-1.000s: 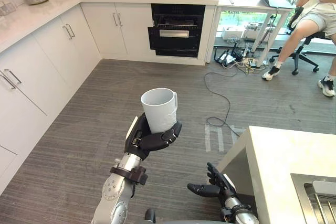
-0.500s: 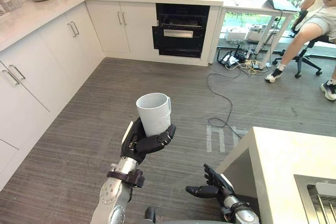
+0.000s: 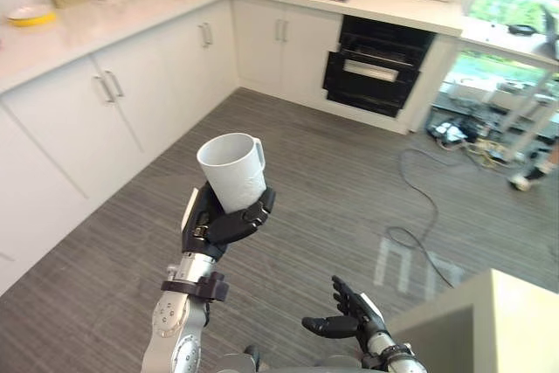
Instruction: Walk over to the sink, pick up the cup, carry it to the dishwasher, place the cup inside the dishwasher, then close the dishwasher door
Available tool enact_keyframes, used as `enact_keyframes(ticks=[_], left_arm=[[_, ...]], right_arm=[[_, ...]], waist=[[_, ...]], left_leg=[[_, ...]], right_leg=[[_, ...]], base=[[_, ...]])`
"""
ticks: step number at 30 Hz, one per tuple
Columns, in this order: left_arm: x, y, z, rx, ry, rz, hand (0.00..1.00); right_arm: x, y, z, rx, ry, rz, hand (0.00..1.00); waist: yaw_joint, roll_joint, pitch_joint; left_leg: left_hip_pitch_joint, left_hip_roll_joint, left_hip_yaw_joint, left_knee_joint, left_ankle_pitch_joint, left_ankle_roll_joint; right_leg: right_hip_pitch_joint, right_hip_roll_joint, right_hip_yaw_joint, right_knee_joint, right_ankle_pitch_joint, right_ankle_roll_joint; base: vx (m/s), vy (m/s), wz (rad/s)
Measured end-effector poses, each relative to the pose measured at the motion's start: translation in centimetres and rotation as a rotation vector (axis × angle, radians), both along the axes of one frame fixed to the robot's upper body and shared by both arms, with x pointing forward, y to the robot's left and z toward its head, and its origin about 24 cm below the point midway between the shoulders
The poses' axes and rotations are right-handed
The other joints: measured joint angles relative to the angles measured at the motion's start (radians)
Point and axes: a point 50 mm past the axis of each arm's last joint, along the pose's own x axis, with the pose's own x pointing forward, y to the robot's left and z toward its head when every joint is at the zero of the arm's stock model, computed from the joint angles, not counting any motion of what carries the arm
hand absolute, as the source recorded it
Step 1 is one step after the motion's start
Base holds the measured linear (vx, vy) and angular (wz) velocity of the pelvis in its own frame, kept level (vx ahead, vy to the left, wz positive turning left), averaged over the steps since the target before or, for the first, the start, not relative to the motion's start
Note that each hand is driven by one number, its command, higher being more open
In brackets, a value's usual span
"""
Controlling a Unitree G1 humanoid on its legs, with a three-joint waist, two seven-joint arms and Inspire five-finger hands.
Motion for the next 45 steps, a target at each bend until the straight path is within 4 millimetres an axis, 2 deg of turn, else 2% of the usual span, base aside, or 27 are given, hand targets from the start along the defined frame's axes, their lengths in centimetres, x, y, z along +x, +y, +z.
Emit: enact_keyframes(ticks=[2, 3, 5, 8, 9, 11, 12, 13, 15, 18, 26, 29, 30, 35, 41, 45], left_arm=[[0.1, -0.2, 0.5, -0.004, -0.022, -0.010, 0.00], [0.0, -0.4, 0.6, -0.005, -0.033, -0.025, 0.00], [0.0, -0.6, 0.6, -0.007, -0.035, -0.041, 0.00], [0.0, -1.0, 1.0, -0.019, -0.057, -0.068, 0.00], [0.0, -1.2, 0.9, -0.030, -0.049, -0.077, 0.00], [-0.1, -1.5, 0.7, -0.027, -0.041, -0.095, 0.00], [-0.1, -1.8, 0.6, -0.022, -0.035, -0.115, 0.00], [-0.2, -2.3, 0.4, -0.022, -0.029, -0.141, 0.00], [-0.2, -2.8, -0.1, -0.022, -0.009, -0.169, 0.00], [0.0, -2.9, -1.0, -0.007, 0.027, -0.180, 0.00], [-0.2, -3.1, -1.8, 0.008, 0.069, -0.202, 0.00], [0.0, -3.4, -1.7, 0.009, 0.072, -0.218, 0.00], [0.6, -4.7, -1.1, 0.006, 0.047, -0.278, 0.00], [0.6, -4.7, -1.1, 0.006, 0.047, -0.278, 0.00], [0.8, -4.2, -1.1, 0.002, 0.053, -0.236, 0.00], [1.1, -3.1, -1.3, -0.001, 0.060, -0.177, 0.00]], right_arm=[[0.6, 0.0, 0.4, -0.004, -0.025, -0.001, 1.00], [1.2, -0.3, 0.7, -0.018, -0.050, -0.009, 1.00], [1.7, -0.8, 1.3, -0.031, -0.083, -0.037, 1.00], [2.7, -1.4, 1.9, -0.032, -0.130, -0.079, 1.00], [3.0, -1.6, 2.1, -0.034, -0.138, -0.092, 1.00], [2.9, -1.7, 1.8, -0.040, -0.127, -0.101, 1.00], [2.6, -1.7, 1.4, -0.045, -0.105, -0.109, 1.00], [1.9, -1.9, 0.9, -0.054, -0.073, -0.118, 1.00], [1.0, -2.0, 0.1, -0.059, -0.023, -0.130, 1.00], [0.1, -2.1, -0.3, -0.064, 0.003, -0.142, 1.00], [-1.9, -3.1, -1.6, -0.136, 0.105, -0.280, 1.00], [-2.0, -3.5, -1.6, -0.155, 0.110, -0.321, 1.00], [-2.0, -3.2, -1.7, -0.158, 0.127, -0.367, 1.00], [-1.9, -3.2, -1.7, -0.158, 0.124, -0.366, 1.00], [-1.2, -2.4, -1.6, -0.090, 0.110, -0.315, 1.00], [-0.3, -1.2, -1.5, -0.022, 0.091, -0.290, 1.00]], waist=[[-0.004, 0.008, -0.005], [0.001, 0.012, -0.006], [0.002, 0.013, -0.007], [0.010, 0.013, -0.007], [0.021, 0.011, -0.009], [0.021, 0.013, -0.012], [0.016, 0.015, -0.018], [0.010, 0.020, -0.024], [0.010, 0.019, -0.032], [-0.007, 0.015, -0.036], [-0.009, 0.017, -0.067], [-0.013, 0.017, -0.067], [-0.030, 0.021, -0.060], [-0.028, 0.026, -0.056], [0.001, 0.022, -0.044], [-0.002, 0.021, -0.044]], left_leg=[[-0.039, 0.044, 0.053, 0.062, -0.022, 0.006], [-0.068, 0.070, 0.111, 0.116, -0.026, -0.002], [-0.065, 0.071, 0.151, 0.125, -0.025, -0.003], [-0.046, 0.062, 0.220, 0.064, -0.011, 0.013], [-0.026, 0.043, 0.227, 0.001, 0.024, 0.016], [-0.001, 0.036, 0.255, -0.066, 0.030, 0.030], [0.015, 0.060, 0.336, -0.086, 0.029, 0.027], [0.023, 0.070, 0.375, -0.101, 0.055, 0.025], [0.040, 0.060, 0.372, -0.133, 0.082, 0.017], [0.064, 0.046, 0.361, -0.190, 0.113, 0.017], [0.112, 0.061, 0.403, -0.275, 0.149, 0.004], [0.116, 0.069, 0.416, -0.280, 0.150, 0.003], [0.142, 0.082, 0.460, -0.306, 0.165, -0.003], [0.135, 0.079, 0.454, -0.312, 0.165, -0.002], [0.141, 0.073, 0.505, -0.329, 0.173, 0.009], [0.148, 0.070, 0.519, -0.325, 0.176, 0.016]], right_leg=[[0.012, 0.010, -0.044, -0.018, 0.005, -0.006], [0.025, 0.018, -0.068, -0.018, 0.003, -0.007], [0.047, 0.016, -0.072, -0.024, -0.002, -0.011], [0.055, 0.004, -0.073, -0.035, -0.018, -0.018], [0.054, -0.008, -0.072, -0.045, -0.021, -0.015], [0.056, -0.020, -0.077, -0.055, -0.020, -0.006], [0.062, -0.026, -0.086, -0.061, -0.017, -0.001], [0.065, -0.028, -0.090, -0.060, -0.017, 0.000], [0.065, -0.029, -0.068, -0.059, -0.017, -0.001], [0.068, -0.024, -0.029, -0.074, -0.013, 0.004], [0.083, 0.005, 0.021, -0.127, 0.026, 0.004], [0.085, 0.013, 0.036, -0.144, 0.040, 0.004], [0.093, 0.030, 0.075, -0.183, 0.070, 0.003], [0.094, 0.028, 0.063, -0.183, 0.069, 0.004], [0.094, 0.004, 0.014, -0.182, 0.066, 0.012], [0.094, -0.003, 0.003, -0.187, 0.072, 0.021]], base=[[0.18, -0.094, 0.64], [0.18, -0.089, 0.57], [0.16, -0.003, 0.50], [0.06, 0.043, 0.33], [0.00, 0.026, 0.15], [-0.03, -0.011, 0.16], [0.00, -0.052, 0.26], [0.03, -0.047, 0.25], [0.02, 0.002, 0.11], [0.00, 0.011, 0.08], [-0.02, -0.010, -0.16], [-0.02, -0.003, -0.16], [-0.01, 0.000, -0.07], [0.00, 0.000, 0.06], [0.02, 0.026, 0.15], [0.03, 0.040, -0.09]])
